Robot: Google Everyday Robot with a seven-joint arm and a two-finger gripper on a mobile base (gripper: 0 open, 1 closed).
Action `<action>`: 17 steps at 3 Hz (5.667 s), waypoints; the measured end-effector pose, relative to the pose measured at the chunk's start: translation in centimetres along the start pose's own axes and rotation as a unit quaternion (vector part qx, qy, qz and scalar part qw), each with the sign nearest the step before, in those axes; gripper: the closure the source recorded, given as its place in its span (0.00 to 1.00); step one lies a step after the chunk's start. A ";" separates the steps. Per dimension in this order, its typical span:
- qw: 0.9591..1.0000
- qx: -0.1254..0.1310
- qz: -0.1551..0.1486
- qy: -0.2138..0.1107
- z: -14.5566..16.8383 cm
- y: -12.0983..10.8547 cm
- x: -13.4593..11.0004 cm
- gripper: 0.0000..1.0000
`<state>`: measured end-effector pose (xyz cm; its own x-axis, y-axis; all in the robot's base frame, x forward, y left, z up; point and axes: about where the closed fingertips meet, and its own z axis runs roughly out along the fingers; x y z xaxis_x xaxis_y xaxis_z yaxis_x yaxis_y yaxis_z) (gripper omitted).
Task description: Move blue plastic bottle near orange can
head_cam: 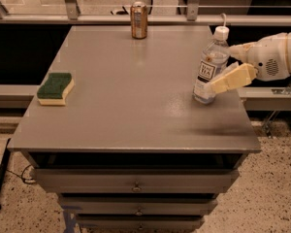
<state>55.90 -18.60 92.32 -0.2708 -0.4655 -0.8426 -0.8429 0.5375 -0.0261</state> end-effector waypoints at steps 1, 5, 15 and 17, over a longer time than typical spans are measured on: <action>0.999 0.007 0.012 -0.031 1.0 -0.3 -0.1 0.18; 0.994 0.069 -0.015 -0.080 -0.3 -4.0 -3.2 1.00; 0.978 0.102 0.008 -0.181 17.6 -21.4 -15.9 1.00; 0.982 0.092 0.015 -0.165 20.2 -22.6 -15.0 1.00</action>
Offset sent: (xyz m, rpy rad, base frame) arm 0.0201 0.0007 -0.0062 0.1154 -0.0706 -0.0831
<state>88.40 -9.54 94.62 -0.1033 -0.2102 -0.9722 -0.7299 0.6801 -0.0695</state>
